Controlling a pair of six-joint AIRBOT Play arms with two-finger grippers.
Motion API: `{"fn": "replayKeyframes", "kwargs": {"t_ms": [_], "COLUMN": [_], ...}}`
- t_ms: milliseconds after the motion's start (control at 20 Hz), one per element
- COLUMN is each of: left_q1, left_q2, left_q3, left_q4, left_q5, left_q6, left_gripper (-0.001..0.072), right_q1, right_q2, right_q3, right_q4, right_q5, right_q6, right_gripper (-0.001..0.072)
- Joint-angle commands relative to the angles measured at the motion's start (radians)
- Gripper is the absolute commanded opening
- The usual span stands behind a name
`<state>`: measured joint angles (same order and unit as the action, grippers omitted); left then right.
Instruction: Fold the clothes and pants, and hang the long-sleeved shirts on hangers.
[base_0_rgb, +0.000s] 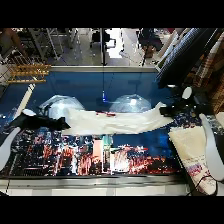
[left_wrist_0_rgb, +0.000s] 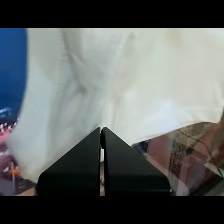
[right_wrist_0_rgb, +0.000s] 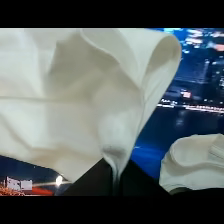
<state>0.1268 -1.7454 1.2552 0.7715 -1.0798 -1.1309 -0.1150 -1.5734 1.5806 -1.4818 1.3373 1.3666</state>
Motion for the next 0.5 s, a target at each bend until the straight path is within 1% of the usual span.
{"fn": "replayKeyframes", "kwargs": {"t_ms": [0, 100, 150, 200, 300, 350, 450], "left_q1": [-0.096, -0.064, -0.033, 0.006, 0.089, 0.126, 0.18], "left_q2": [0.003, 0.026, 0.05, 0.082, 0.162, 0.206, 0.288], "left_q3": [0.013, 0.063, 0.095, 0.132, 0.177, 0.178, 0.177], "left_q4": [0.059, 0.058, 0.058, 0.058, 0.034, 0.01, 0.006], "left_q5": [0.145, 0.068, 0.006, -0.074, -0.217, -0.255, -0.306], "left_q6": [-0.037, -0.037, -0.037, -0.037, -0.038, -0.038, -0.037], "left_gripper": [0.0005, 0.0007, 0.0007, 0.0007, 0.0007, 0.0006, 0.0006], "right_q1": [0.042, 0.14, 0.211, 0.289, 0.488, 0.578, 0.747], "right_q2": [0.088, 0.087, 0.082, 0.074, 0.027, -0.012, -0.129], "right_q3": [0.003, 0.003, 0.003, 0.003, 0.002, 0.003, 0.014], "right_q4": [0.082, 0.255, 0.315, 0.343, 0.345, 0.347, 0.375], "right_q5": [-0.013, -0.079, -0.15, -0.238, -0.468, -0.587, -0.836], "right_q6": [0.059, 0.103, 0.14, 0.164, 0.251, 0.287, 0.3], "right_gripper": [0.0014, 0.0014, 0.0014, 0.0014, 0.0014, 0.0014, 0.0014]}}
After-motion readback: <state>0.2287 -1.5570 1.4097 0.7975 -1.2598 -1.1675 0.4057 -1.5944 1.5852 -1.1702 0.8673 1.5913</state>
